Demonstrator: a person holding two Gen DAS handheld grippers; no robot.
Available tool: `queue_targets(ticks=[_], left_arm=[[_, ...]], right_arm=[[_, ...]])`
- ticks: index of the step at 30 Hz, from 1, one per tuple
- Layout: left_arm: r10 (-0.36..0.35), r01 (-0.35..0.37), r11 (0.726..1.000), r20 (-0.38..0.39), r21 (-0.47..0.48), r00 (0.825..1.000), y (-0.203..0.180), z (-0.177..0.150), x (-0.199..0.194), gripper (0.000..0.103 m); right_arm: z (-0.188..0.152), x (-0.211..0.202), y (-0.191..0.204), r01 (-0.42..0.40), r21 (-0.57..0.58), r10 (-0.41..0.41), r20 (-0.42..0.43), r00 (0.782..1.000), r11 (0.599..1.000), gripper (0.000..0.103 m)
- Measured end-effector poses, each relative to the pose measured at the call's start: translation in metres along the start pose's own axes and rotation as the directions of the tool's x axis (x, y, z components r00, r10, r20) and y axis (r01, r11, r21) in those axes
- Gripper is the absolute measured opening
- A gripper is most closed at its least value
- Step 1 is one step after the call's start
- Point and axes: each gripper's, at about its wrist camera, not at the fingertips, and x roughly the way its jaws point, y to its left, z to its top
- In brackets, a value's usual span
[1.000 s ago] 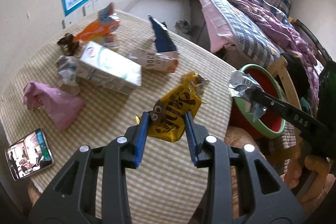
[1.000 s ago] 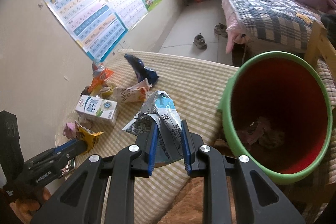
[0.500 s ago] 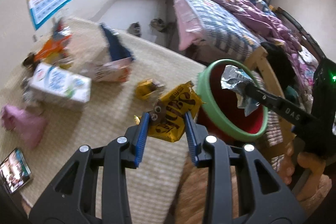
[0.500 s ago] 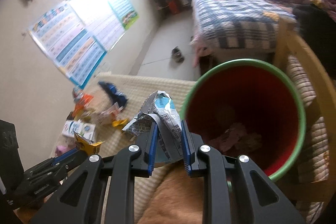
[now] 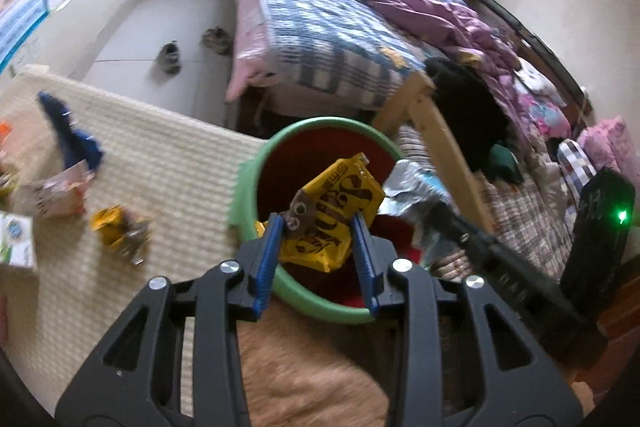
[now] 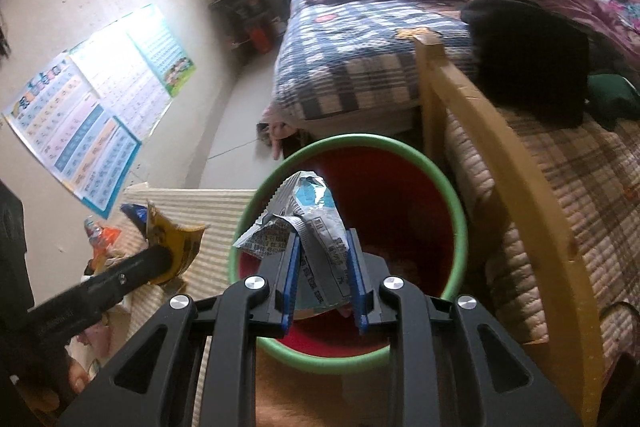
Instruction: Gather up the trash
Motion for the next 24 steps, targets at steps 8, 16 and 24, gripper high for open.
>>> queue_targets(ticks=[8, 16, 24], left_arm=[[0.021, -0.020, 0.999, 0.013, -0.042, 1.000, 0.014, -0.010, -0.007, 0.067], [0.219, -0.211, 0.967, 0.044, -0.146, 0.975, 0.094, -0.054, -0.061, 0.067], [0.510, -0.433, 0.734, 0.004, -0.524, 0.860, 0.232, -0.111, -0.140, 0.067]], right_arm=[[-0.001, -0.004, -0.002, 0.024, 0.025, -0.025, 0.023, 0.999, 0.999, 0.045], [-0.009, 0.009, 0.038, -0.030, -0.083, 0.029, -0.016, 0.999, 0.996, 0.045], [-0.040, 0.030, 0.110, -0.147, -0.223, 0.119, -0.133, 0.984, 0.964, 0.045]])
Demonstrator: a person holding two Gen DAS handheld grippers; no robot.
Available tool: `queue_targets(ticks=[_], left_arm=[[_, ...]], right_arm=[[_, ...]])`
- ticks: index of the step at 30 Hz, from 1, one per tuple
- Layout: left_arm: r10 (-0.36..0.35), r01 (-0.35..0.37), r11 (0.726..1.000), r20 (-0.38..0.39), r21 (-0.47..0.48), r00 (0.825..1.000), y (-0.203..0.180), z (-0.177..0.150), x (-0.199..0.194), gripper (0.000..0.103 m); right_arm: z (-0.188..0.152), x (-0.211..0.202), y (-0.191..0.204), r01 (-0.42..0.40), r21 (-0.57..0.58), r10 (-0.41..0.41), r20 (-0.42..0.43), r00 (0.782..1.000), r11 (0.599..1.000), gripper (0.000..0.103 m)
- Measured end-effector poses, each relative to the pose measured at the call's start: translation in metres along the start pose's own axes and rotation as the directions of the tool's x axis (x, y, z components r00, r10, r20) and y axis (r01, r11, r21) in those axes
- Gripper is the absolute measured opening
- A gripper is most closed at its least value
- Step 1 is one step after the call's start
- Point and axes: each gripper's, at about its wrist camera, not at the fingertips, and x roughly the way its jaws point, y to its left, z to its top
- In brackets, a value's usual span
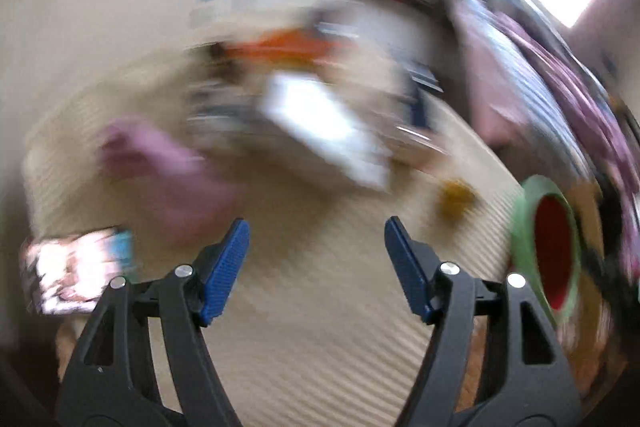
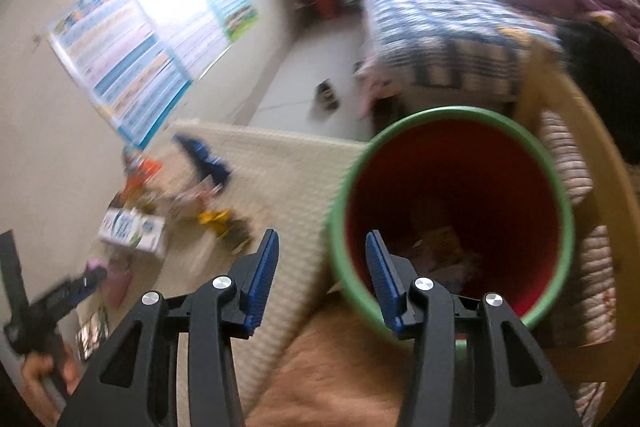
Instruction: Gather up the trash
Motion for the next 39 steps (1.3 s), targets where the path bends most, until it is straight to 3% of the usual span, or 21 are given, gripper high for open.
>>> queue_targets(ticks=[3, 6, 9, 14, 17, 21, 30, 35, 39], left_arm=[[0.077, -0.081, 0.977, -0.024, -0.196, 0.997, 0.062, 0.017, 0.014, 0.067], [0.079, -0.090, 0.958, -0.051, -0.272, 0.996, 0.091, 0.028, 0.027, 0.067], [0.098, -0.110, 0.956, -0.056, -0.272, 0.994, 0.099, 0.038, 0.036, 0.067], [0.069, -0.099, 0.959, -0.121, -0.267, 0.990, 0.101, 0.043, 0.062, 0.066], [0.037, -0.071, 0.963, -0.131, -0.259, 0.991, 0.097, 0.042, 0.068, 0.043], [0.023, -0.048, 0.975, -0.116, -0.217, 0.993, 0.090, 0.035, 0.059, 0.029], [-0.012, 0.012, 1.000, -0.072, -0.003, 0.997, 0.055, -0.006, 0.001, 0.027], [-0.127, 0.143, 0.985, -0.153, 0.097, 0.980, 0.021, -0.044, -0.004, 0.027], [-0.149, 0.182, 0.975, -0.230, 0.129, 0.962, 0.002, -0.068, 0.008, 0.027]], right_arm=[[-0.007, 0.008, 0.023, -0.018, -0.056, 0.016, -0.029, 0.999, 0.998, 0.045], [-0.011, 0.013, 0.036, -0.028, -0.083, 0.024, -0.052, 0.998, 0.996, 0.045], [-0.013, 0.015, 0.042, -0.029, -0.100, 0.023, -0.063, 0.998, 0.995, 0.045], [-0.015, 0.019, 0.048, -0.032, -0.118, 0.022, -0.081, 0.996, 0.993, 0.045], [-0.016, 0.021, 0.052, -0.037, -0.128, 0.025, -0.090, 0.996, 0.991, 0.045], [-0.018, 0.024, 0.055, -0.044, -0.135, 0.031, -0.098, 0.995, 0.990, 0.045], [-0.023, 0.046, 0.064, -0.064, -0.174, 0.038, -0.148, 0.988, 0.983, 0.045], [-0.006, 0.068, 0.083, -0.085, -0.236, 0.049, -0.155, 0.987, 0.968, 0.045], [0.015, 0.092, 0.116, -0.139, -0.325, 0.070, -0.216, 0.974, 0.936, 0.045]])
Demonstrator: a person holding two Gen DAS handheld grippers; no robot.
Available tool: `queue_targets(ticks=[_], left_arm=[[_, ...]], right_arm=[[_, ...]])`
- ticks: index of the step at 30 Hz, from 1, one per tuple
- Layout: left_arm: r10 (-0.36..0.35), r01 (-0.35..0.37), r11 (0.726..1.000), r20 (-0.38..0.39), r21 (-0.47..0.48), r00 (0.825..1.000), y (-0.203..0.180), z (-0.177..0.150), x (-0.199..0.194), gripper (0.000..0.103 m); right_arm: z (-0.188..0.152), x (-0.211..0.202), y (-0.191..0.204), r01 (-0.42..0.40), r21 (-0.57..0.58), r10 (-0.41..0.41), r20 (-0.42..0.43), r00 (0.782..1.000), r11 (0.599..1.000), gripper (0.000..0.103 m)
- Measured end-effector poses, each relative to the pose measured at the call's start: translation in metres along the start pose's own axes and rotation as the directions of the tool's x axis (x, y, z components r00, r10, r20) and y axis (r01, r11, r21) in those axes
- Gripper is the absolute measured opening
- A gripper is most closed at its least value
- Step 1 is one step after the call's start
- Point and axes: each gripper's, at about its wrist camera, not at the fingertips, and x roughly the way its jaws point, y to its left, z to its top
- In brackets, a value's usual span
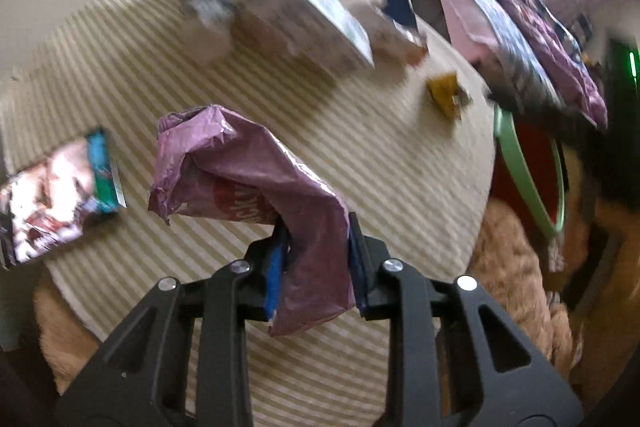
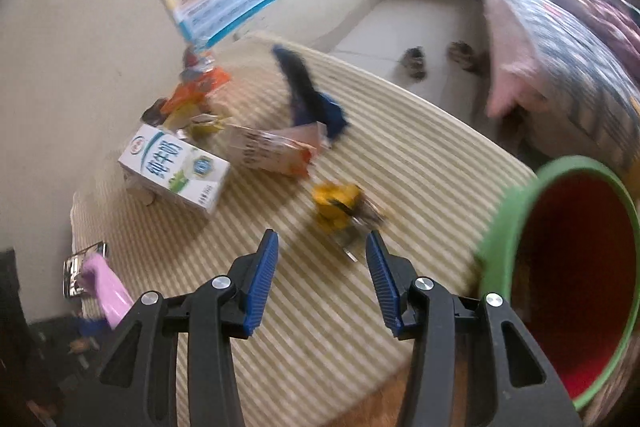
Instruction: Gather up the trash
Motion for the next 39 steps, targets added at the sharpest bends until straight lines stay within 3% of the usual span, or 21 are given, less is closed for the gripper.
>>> queue_targets(ticks=[2, 5, 6, 9, 13, 17, 20, 26, 31, 36, 39], left_arm=[[-0.004, 0.004, 1.000, -0.007, 0.003, 1.000, 0.001, -0.004, 0.001, 0.032], [-0.001, 0.001, 1.000, 0.009, -0.028, 1.000, 0.009, -0.005, -0.004, 0.050], [-0.009, 0.010, 0.998, 0.012, -0.056, 1.000, 0.014, -0.005, -0.004, 0.052], [-0.023, 0.023, 0.993, 0.005, -0.117, 1.000, 0.031, -0.009, -0.005, 0.052], [-0.017, 0.017, 0.990, 0.003, -0.141, 1.000, 0.041, -0.016, -0.007, 0.052], [-0.015, 0.017, 0.992, 0.017, -0.122, 1.000, 0.040, -0.017, -0.011, 0.052], [-0.016, 0.018, 0.994, 0.014, -0.104, 1.000, 0.038, -0.019, -0.012, 0.052], [-0.020, 0.021, 0.994, 0.006, -0.104, 1.000, 0.036, -0.019, -0.003, 0.052], [-0.013, 0.014, 0.995, 0.010, -0.103, 1.000, 0.036, -0.019, -0.003, 0.052], [-0.008, 0.010, 0.995, 0.022, -0.100, 1.000, 0.036, -0.018, -0.006, 0.052], [-0.014, 0.015, 0.995, 0.019, -0.103, 1.000, 0.037, -0.018, -0.005, 0.052]], right_arm=[[0.014, 0.004, 0.018, -0.048, -0.057, 0.047, -0.006, 0.999, 0.997, 0.051], [0.030, 0.012, 0.050, -0.106, -0.163, 0.105, -0.011, 0.994, 0.981, 0.064], [0.034, 0.016, 0.059, -0.117, -0.195, 0.115, -0.020, 0.993, 0.974, 0.067], [0.051, 0.036, 0.092, -0.132, -0.315, 0.124, -0.045, 0.991, 0.940, 0.070], [0.063, 0.068, 0.132, -0.148, -0.489, 0.093, -0.135, 0.986, 0.860, 0.074], [0.063, 0.095, 0.153, -0.151, -0.598, 0.032, -0.206, 0.978, 0.787, 0.074], [0.060, 0.107, 0.158, -0.136, -0.624, -0.011, -0.226, 0.974, 0.770, 0.073], [0.055, 0.101, 0.151, -0.146, -0.577, 0.030, -0.206, 0.978, 0.804, 0.062], [0.050, 0.088, 0.144, -0.156, -0.527, 0.057, -0.198, 0.979, 0.836, 0.061], [0.043, 0.066, 0.126, -0.107, -0.397, 0.025, -0.205, 0.978, 0.911, 0.061], [0.034, 0.045, 0.107, -0.124, -0.302, 0.065, -0.200, 0.978, 0.945, 0.061]])
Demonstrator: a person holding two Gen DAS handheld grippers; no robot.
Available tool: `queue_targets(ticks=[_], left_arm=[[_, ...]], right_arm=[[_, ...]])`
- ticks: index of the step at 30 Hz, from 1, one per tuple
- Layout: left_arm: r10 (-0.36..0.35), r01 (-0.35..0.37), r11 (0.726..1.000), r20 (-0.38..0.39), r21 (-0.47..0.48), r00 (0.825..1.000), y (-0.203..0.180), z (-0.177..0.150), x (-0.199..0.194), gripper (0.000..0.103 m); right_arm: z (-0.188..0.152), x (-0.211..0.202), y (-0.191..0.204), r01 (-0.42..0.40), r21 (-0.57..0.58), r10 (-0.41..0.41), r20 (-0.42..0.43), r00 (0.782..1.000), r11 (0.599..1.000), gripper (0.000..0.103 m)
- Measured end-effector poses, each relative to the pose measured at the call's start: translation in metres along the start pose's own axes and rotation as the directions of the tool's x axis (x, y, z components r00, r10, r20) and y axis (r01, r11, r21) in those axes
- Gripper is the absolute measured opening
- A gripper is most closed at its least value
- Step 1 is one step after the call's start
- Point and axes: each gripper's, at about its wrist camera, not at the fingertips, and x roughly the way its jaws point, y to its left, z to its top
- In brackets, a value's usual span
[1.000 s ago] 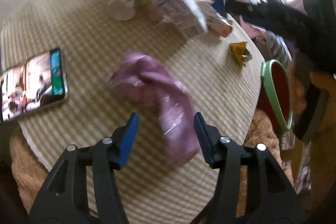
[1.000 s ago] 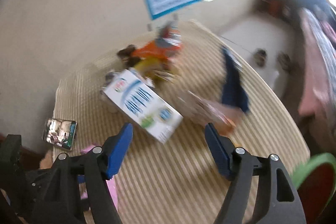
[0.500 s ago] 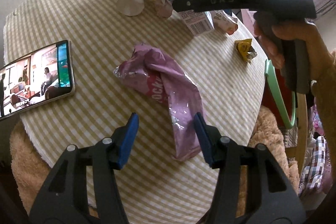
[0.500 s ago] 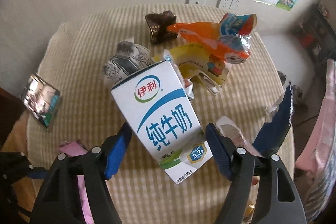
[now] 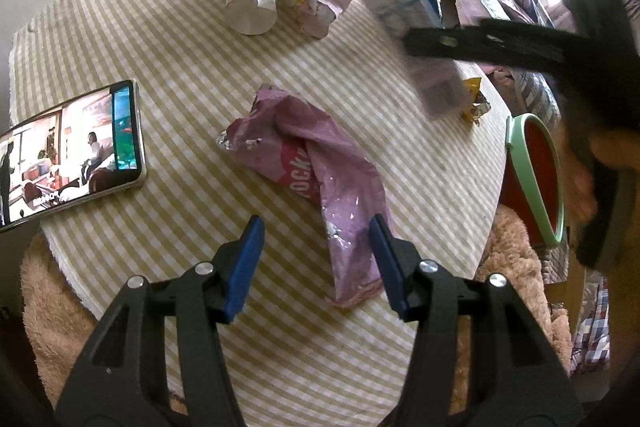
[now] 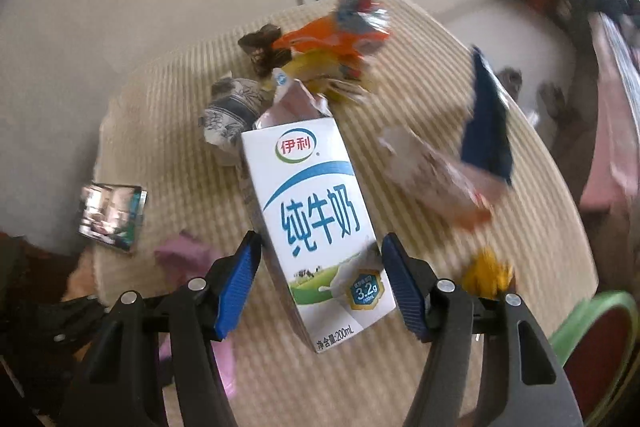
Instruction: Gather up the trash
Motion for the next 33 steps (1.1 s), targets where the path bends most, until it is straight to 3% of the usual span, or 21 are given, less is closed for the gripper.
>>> queue_targets(ticks=[4, 6, 13, 15, 22, 29, 33], left_arm=[[-0.004, 0.004, 1.000, 0.000, -0.001, 1.000, -0.001, 0.000, 0.001, 0.052], [-0.006, 0.006, 1.000, 0.002, 0.004, 1.000, -0.003, 0.001, 0.001, 0.051], [-0.014, 0.014, 1.000, -0.002, 0.012, 1.000, -0.009, 0.003, 0.003, 0.051], [-0.014, 0.014, 1.000, -0.003, 0.018, 1.000, -0.012, 0.004, 0.004, 0.051], [-0.032, 0.032, 0.999, -0.014, 0.003, 0.999, -0.010, 0.003, 0.009, 0.050], [-0.031, 0.031, 1.000, -0.009, 0.006, 0.999, -0.012, 0.004, 0.010, 0.050], [-0.063, 0.063, 0.998, -0.017, 0.019, 0.998, -0.019, 0.005, 0.012, 0.050]], right_arm=[[-0.026, -0.013, -0.007, 0.005, 0.050, -0.004, -0.014, 1.000, 0.999, 0.058], [-0.035, -0.013, -0.011, 0.012, 0.074, -0.010, -0.032, 0.999, 0.997, 0.046], [-0.057, -0.010, -0.022, -0.031, 0.165, 0.035, -0.018, 0.999, 0.986, 0.049], [-0.058, -0.011, -0.025, -0.038, 0.183, 0.040, -0.006, 0.999, 0.982, 0.055], [-0.065, -0.003, -0.027, 0.003, 0.174, 0.001, -0.024, 1.000, 0.985, 0.065], [-0.072, 0.005, -0.028, 0.091, 0.151, -0.090, -0.016, 0.996, 0.984, 0.065], [-0.078, 0.002, -0.027, 0.094, 0.144, -0.095, 0.005, 0.995, 0.985, 0.064]])
